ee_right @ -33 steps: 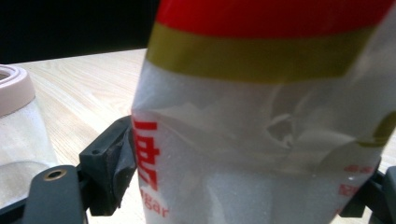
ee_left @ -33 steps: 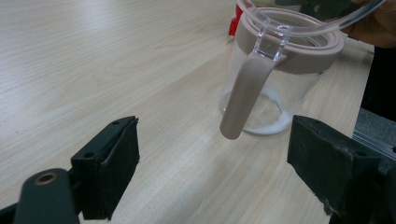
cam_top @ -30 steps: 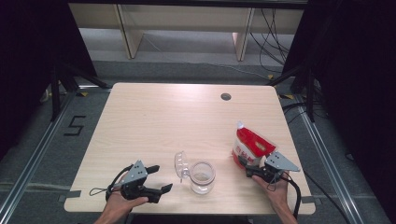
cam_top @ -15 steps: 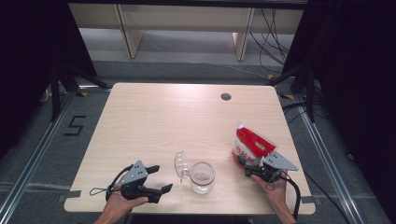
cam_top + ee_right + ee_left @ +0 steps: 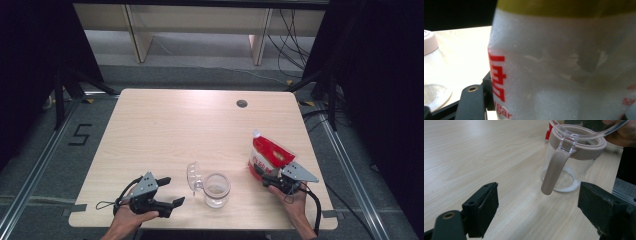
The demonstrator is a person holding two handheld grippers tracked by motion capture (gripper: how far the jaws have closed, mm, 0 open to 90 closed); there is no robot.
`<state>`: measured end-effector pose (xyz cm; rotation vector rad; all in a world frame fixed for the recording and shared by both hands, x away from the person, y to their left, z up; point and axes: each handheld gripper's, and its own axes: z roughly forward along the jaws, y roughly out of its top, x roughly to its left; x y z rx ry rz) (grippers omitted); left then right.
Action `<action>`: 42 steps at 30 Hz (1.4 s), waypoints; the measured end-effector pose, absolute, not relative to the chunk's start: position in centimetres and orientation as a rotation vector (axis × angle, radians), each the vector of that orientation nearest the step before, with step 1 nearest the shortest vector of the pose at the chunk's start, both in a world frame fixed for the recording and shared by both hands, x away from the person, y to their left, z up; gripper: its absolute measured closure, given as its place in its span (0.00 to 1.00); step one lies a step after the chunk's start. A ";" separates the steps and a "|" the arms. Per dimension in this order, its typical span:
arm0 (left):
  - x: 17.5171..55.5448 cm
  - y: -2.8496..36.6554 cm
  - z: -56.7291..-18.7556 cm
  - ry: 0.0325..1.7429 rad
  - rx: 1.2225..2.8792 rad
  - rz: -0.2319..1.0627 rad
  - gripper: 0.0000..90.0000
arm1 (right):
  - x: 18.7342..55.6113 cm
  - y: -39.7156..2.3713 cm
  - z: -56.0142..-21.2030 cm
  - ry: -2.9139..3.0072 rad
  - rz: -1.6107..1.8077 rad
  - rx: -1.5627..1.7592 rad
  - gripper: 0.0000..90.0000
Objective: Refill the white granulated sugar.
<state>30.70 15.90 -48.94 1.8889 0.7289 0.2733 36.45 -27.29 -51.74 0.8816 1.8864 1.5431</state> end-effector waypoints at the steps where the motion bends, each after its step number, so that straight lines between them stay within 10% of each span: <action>1: 30.7 15.9 -48.9 0.729 1.889 0.273 0.18 | 36.6 -27.4 -51.7 1.878 1.533 0.861 0.39; 42: 30.4 16.0 -48.7 0.758 1.873 0.275 0.19 | 33.3 -27.2 -47.5 1.877 1.342 0.559 0.45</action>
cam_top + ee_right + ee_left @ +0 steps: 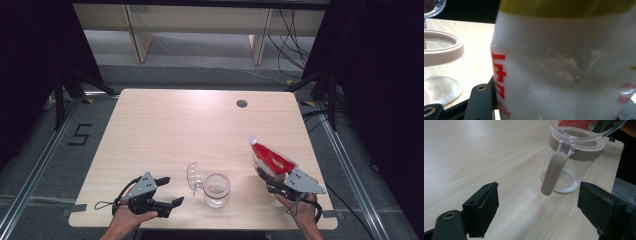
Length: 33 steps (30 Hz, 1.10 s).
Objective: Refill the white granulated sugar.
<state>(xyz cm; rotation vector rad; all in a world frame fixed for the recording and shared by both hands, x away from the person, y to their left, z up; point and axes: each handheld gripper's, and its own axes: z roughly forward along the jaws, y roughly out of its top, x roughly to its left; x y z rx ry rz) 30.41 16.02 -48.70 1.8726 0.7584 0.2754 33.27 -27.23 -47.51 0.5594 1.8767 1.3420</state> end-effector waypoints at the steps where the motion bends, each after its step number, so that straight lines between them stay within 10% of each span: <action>1: 30.4 16.0 -48.7 0.757 1.872 0.276 0.19 | 33.1 -27.1 -47.4 1.883 1.343 0.560 0.45; 33: 30.8 16.2 -49.0 0.765 1.902 0.293 0.19 | 29.4 -25.4 -45.6 1.949 0.925 0.198 0.46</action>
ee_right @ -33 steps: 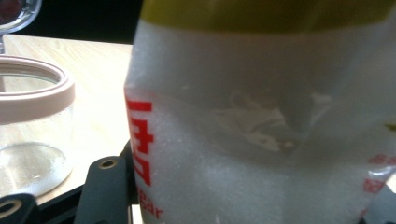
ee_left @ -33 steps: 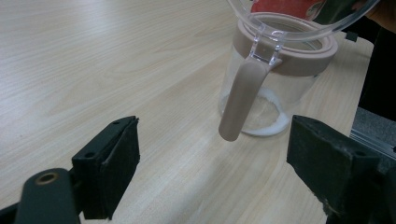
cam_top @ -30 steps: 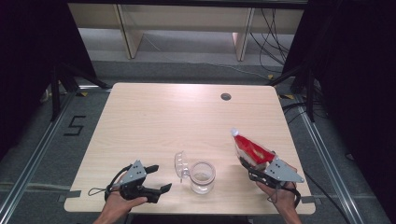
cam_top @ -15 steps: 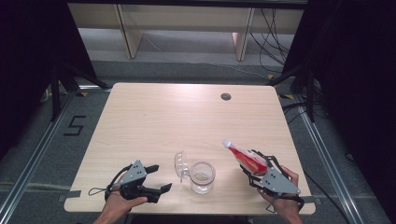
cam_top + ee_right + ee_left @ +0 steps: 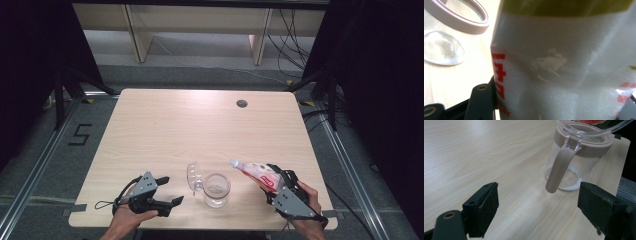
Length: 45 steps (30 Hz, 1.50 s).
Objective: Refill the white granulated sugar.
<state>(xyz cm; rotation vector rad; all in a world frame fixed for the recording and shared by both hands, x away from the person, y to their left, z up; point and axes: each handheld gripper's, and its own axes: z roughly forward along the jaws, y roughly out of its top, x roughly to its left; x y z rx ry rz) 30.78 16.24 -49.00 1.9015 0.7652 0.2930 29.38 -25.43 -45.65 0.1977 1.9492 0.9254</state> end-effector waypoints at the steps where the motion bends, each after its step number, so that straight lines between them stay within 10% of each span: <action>1: 30.8 16.2 -49.0 0.765 1.902 0.293 0.19 | 29.4 -25.4 -45.6 1.949 0.925 0.198 0.46; 45: 30.8 15.9 -49.3 0.755 1.918 0.281 0.19 | 27.6 -22.4 -45.8 1.876 0.442 -0.175 0.48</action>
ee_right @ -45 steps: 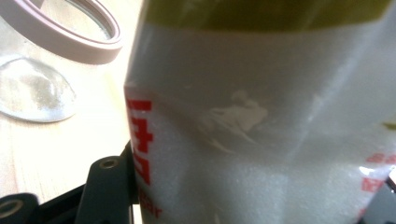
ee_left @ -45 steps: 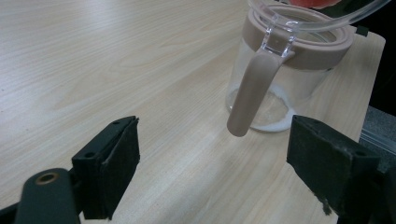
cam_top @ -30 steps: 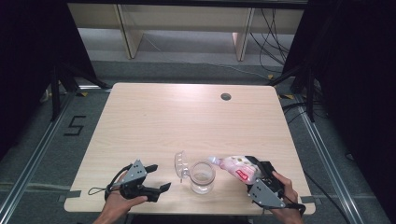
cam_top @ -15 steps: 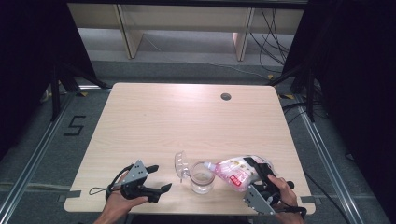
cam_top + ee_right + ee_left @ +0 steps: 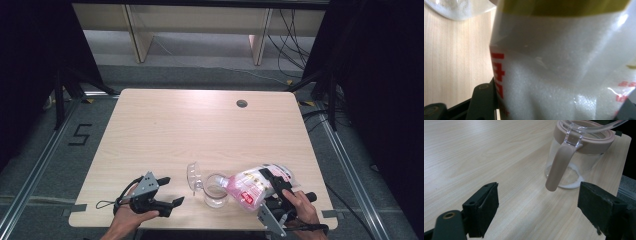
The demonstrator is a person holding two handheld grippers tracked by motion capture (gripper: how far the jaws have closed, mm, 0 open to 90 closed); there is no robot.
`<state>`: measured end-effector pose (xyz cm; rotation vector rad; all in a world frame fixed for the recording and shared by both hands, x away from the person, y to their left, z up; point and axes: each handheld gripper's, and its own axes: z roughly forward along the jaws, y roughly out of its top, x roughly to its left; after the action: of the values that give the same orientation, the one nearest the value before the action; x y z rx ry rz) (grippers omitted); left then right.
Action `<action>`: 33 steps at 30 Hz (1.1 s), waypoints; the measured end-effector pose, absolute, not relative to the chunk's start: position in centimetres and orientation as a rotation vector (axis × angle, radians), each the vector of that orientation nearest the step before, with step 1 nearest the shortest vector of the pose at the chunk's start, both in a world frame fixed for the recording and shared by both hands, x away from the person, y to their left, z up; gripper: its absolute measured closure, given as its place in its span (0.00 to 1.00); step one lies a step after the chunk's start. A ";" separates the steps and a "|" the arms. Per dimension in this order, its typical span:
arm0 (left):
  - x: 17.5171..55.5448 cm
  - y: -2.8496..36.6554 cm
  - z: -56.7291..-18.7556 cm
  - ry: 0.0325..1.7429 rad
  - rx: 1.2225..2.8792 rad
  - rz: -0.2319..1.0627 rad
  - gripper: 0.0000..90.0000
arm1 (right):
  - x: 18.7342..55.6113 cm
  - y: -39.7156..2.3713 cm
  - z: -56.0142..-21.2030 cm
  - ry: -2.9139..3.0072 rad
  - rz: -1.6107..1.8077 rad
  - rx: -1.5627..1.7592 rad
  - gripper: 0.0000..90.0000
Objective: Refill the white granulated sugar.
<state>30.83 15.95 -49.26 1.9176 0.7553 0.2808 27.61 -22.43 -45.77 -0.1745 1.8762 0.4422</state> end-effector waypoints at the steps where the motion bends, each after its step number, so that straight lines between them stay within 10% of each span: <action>1: 30.8 15.9 -49.3 0.755 1.918 0.281 0.19 | 27.6 -22.4 -45.8 1.876 0.442 -0.175 0.48; 33: 30.8 15.8 -49.3 0.757 1.926 0.285 0.19 | 27.4 -21.3 -46.0 1.809 0.229 -0.331 0.49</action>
<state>30.76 15.83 -49.32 1.9258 0.7573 0.2851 27.37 -21.35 -45.96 -0.3309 1.8092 0.2290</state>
